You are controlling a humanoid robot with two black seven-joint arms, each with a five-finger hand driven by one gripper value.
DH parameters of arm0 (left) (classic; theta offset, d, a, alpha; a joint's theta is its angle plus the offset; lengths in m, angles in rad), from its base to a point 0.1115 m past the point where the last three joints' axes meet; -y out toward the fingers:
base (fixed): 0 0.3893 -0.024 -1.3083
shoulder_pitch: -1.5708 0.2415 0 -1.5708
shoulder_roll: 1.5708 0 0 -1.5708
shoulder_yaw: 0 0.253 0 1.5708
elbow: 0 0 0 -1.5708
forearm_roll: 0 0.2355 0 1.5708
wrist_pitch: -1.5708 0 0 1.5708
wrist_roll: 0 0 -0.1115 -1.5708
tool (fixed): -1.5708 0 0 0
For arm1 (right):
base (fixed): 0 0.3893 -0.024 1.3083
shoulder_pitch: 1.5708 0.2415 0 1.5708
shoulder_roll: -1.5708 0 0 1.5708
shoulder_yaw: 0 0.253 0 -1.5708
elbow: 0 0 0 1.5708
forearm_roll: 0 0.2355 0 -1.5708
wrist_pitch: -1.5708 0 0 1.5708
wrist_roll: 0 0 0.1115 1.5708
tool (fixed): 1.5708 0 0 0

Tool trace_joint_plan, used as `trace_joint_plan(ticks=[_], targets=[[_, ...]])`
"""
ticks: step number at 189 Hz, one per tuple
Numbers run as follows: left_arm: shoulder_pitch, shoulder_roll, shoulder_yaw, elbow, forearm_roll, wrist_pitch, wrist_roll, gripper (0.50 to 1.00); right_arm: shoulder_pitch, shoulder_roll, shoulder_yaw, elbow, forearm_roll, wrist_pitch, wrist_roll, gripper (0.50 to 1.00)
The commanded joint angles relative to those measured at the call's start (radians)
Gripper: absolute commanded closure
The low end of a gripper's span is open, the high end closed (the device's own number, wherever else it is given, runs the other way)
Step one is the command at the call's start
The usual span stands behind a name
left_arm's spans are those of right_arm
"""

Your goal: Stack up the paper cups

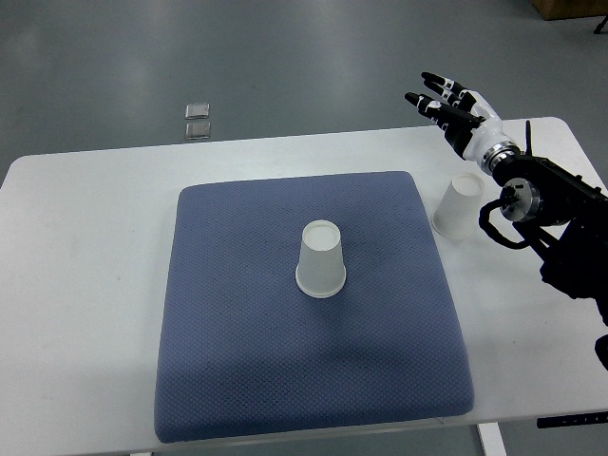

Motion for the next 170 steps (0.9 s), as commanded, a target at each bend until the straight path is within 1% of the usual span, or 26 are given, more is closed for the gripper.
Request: trace_joint_plan(ticks=[1,93,115,170], targets=[[0.0,0.0,0.0,0.004,0.0,0.002,0.001,0.5,0.0,-0.001,0.001,0.0,0.0,0.001,0.0,0.583],[0.0,0.0,-0.001,0.009,0.0,0.002,0.001,0.5,-0.004,0.002,0.003,0.0,0.0,0.001,0.003,0.585],[0.0,0.0,-0.001,0.011,0.0,0.002,0.001,0.5,-0.004,0.0,0.0,0.0,0.0,0.001,0.022,0.585],[0.0,0.0,-0.001,0.009,0.0,0.002,0.001,0.5,-0.003,0.0,0.006,0.001,0.0,-0.004,0.025,0.585]])
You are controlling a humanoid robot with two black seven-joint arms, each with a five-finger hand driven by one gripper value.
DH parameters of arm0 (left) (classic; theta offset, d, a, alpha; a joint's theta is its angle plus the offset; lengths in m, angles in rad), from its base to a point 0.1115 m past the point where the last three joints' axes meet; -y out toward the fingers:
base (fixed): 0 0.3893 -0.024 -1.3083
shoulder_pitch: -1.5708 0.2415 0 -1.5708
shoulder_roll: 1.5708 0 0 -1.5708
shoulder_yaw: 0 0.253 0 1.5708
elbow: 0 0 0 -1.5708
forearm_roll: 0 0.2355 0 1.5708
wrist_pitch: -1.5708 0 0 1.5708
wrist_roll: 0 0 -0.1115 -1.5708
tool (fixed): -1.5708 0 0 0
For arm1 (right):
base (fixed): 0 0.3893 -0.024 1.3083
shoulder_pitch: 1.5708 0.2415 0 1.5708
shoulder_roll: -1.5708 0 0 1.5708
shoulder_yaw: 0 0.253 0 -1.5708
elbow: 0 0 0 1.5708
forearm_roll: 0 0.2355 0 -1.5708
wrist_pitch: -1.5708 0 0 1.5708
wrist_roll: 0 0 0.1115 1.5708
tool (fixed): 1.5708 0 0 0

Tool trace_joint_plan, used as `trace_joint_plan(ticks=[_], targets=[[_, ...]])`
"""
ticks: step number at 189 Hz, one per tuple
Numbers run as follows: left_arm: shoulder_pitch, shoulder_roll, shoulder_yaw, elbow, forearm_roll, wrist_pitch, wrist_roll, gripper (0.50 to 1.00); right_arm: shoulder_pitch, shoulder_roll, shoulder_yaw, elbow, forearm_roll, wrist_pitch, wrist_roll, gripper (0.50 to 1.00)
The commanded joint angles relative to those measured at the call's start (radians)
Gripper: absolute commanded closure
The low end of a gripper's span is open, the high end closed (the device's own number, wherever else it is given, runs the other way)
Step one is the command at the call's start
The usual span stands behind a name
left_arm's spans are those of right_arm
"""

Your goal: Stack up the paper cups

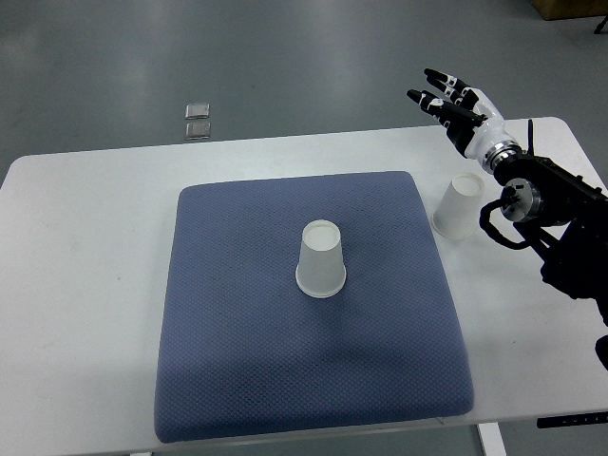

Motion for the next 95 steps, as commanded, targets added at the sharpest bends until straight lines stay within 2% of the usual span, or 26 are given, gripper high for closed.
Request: trace_joint_plan(ticks=[1,95], targets=[[0.0,0.0,0.0,-0.001,0.0,0.0,0.0,0.5,-0.001,0.001,0.002,0.0,0.0,-0.001,0.002,0.585],[0.0,0.0,0.0,-0.001,0.0,0.0,0.0,0.5,0.0,-0.008,0.002,0.0,0.0,0.001,0.002,0.585]])
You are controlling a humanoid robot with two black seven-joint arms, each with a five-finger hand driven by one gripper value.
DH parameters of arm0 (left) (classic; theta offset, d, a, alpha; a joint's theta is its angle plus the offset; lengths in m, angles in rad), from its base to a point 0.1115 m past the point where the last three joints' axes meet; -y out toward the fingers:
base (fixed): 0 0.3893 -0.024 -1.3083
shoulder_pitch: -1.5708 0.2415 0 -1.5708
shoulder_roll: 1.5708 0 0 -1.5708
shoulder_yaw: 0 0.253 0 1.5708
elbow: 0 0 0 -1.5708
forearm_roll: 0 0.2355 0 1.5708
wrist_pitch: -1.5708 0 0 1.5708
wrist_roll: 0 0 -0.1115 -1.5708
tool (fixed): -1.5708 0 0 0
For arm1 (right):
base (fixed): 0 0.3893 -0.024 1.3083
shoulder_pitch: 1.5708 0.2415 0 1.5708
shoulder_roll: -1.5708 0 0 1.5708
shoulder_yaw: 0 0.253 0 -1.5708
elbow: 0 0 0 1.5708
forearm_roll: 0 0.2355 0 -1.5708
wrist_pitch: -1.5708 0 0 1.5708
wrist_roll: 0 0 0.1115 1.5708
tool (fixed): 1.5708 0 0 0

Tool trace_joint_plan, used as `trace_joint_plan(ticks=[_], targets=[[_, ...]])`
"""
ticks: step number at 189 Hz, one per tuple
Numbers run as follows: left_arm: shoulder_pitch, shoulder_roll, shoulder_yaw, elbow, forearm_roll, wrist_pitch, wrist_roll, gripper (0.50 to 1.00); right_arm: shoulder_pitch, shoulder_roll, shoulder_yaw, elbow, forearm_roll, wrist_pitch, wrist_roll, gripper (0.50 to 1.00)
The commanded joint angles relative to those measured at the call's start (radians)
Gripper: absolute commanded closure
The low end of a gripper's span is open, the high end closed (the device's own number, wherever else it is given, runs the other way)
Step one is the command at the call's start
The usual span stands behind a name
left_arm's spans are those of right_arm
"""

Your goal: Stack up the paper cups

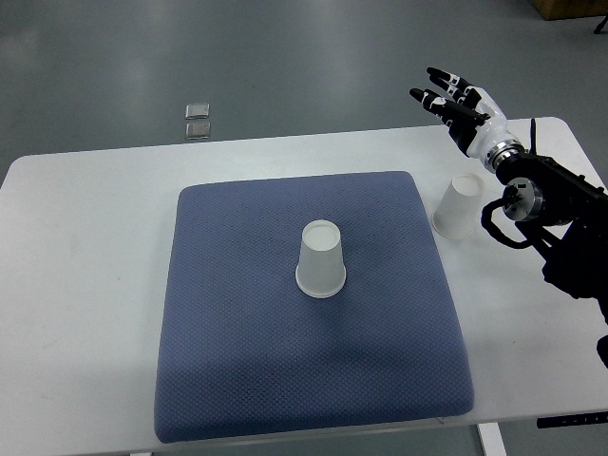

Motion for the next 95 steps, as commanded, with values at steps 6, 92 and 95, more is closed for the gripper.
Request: trace_joint_plan(ticks=[6,92,95], targets=[[0.0,0.0,0.0,0.0,0.0,0.0,0.0,0.5,0.003,-0.004,0.0,0.0,0.0,0.001,0.0,0.585],[0.0,0.0,0.0,0.0,0.0,0.0,-0.001,0.5,-0.008,-0.114,-0.008,0.032,-0.402,0.184,0.051,0.585],[0.0,0.0,0.0,0.0,0.0,0.0,0.0,0.5,-0.008,-0.117,-0.008,0.035,-0.422,0.185,0.055,0.585]])
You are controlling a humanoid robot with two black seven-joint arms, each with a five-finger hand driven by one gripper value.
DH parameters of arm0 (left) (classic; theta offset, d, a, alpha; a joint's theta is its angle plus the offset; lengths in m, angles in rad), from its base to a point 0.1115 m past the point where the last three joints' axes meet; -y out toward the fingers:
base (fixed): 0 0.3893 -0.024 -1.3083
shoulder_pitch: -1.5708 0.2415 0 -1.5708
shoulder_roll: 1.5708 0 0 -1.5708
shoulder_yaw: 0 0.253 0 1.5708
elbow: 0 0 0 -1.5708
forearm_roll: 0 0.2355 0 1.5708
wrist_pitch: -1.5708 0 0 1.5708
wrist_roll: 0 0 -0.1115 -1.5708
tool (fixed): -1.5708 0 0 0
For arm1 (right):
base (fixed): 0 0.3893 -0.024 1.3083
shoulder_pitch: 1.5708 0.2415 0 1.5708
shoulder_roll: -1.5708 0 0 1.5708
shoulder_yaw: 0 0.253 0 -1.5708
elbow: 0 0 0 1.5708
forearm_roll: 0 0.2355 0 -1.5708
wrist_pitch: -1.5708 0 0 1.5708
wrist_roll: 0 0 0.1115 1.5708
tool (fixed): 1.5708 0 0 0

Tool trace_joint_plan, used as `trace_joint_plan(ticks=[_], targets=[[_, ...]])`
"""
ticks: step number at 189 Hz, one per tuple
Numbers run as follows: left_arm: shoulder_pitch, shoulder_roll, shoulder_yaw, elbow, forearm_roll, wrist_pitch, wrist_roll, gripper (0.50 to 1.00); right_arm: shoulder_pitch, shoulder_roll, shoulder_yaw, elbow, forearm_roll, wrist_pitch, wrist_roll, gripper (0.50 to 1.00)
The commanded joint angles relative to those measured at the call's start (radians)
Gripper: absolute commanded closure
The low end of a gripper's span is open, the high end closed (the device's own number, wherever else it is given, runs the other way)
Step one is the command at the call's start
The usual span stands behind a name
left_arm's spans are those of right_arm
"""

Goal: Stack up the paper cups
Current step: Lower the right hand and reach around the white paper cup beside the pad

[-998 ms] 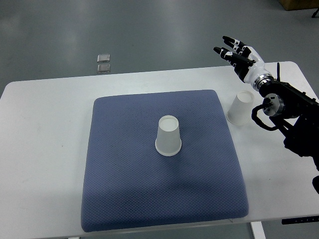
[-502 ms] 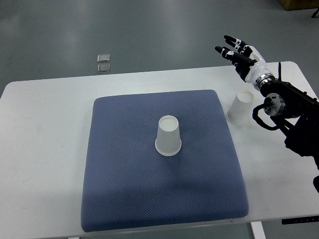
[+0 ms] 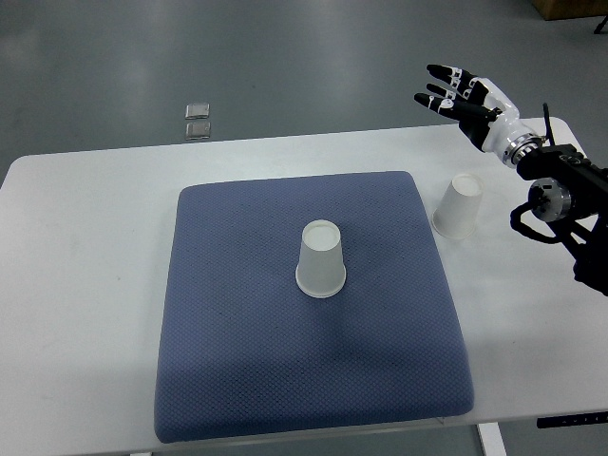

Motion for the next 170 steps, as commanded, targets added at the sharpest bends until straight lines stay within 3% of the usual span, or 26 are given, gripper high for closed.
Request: trace_joint_plan(ticks=[1,64,170], targets=[[0.0,0.0,0.0,0.0,0.0,0.0,0.0,0.5,-0.004,-0.03,-0.003,0.022,-0.19,0.018,0.036,0.585],[0.0,0.0,0.0,0.0,0.0,0.0,0.0,0.5,0.004,-0.117,-0.128,0.097,-0.77,0.004,0.128,0.585],[0.0,0.0,0.0,0.0,0.0,0.0,0.0,0.5,0.053,-0.177,-0.392,0.085,-1.083,-0.192,0.156,0.585]])
